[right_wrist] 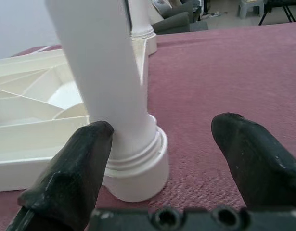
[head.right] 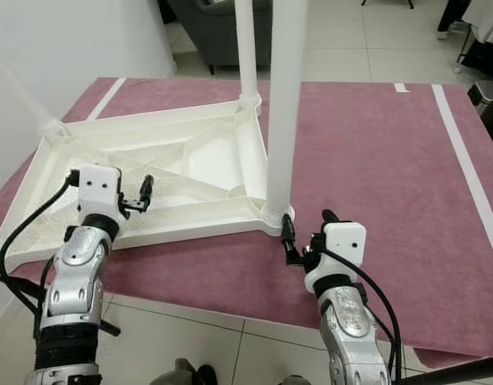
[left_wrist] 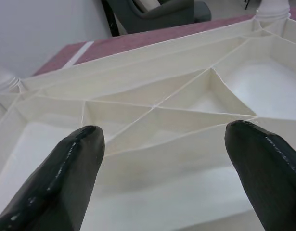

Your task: Building children table

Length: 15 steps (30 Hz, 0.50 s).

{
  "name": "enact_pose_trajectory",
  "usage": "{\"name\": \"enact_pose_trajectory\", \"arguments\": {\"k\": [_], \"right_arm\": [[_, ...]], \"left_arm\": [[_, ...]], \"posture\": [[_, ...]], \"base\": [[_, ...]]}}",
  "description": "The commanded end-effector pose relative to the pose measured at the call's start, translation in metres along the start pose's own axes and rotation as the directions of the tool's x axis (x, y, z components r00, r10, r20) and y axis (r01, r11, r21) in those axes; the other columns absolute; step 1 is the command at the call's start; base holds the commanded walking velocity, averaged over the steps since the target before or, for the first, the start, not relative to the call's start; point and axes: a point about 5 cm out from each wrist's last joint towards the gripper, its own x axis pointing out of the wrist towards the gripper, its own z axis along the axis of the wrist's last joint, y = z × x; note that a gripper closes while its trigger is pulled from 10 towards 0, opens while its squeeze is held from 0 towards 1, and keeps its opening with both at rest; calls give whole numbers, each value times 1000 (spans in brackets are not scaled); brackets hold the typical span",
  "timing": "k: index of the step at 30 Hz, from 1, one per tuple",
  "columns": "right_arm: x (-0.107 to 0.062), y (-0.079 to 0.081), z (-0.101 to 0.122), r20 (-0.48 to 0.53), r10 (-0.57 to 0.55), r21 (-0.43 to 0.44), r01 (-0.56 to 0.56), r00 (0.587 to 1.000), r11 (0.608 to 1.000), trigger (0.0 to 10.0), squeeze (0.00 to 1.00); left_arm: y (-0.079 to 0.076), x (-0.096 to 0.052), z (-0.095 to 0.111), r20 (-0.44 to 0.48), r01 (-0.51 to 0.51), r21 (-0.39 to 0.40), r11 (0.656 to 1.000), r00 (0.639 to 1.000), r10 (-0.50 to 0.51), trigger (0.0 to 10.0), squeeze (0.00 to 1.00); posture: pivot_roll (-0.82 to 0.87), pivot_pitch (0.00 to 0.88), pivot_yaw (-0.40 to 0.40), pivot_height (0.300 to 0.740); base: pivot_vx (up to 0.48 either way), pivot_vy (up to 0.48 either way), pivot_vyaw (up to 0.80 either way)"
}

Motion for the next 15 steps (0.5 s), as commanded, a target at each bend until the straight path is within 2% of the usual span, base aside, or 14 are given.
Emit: {"name": "enact_pose_trajectory", "arguments": {"k": [1,3,4,5,6,8,12,15], "right_arm": [[1,4,-1,2,16,7,-16,1000,1000,10000,0],[1,4,-1,2,16,7,-16,1000,1000,10000,0],[-1,17,7,21,142,31,-142,990,989,10000,0],[-4,23,10,23,207,34,-207,978,978,10000,0],[-4,23,10,23,207,34,-207,978,978,10000,0],[-8,30,12,18,282,33,-283,959,959,10000,0],[-5,31,12,13,278,31,-278,960,960,10000,0],[12,27,8,-6,155,31,-155,988,987,10000,0]], "left_arm": [[1,-1,-6,-28,-12,-42,999,1000,11,10000,0],[1,-1,-6,-28,-12,-42,999,1000,11,10000,0],[-4,5,-7,19,11,23,1000,1000,-12,10000,0],[-5,6,-6,35,13,44,999,999,-15,10000,0],[-5,6,-6,35,13,44,999,999,-15,10000,0],[-6,8,-7,49,-3,59,998,999,0,10000,0],[-7,8,-6,49,9,59,998,999,-12,10000,0],[-14,3,-5,51,71,71,995,996,-75,10000,0]], "posture": [[-102,63,133,740],[-102,63,133,740],[-105,60,139,740],[-105,60,139,740],[-105,60,139,740],[-107,59,142,740],[-111,62,146,740],[-102,66,146,740]], "base": [[0,0,0],[0,0,0],[0,0,0],[0,0,0],[0,0,0],[0,0,0],[0,0,0],[0,0,0]]}}
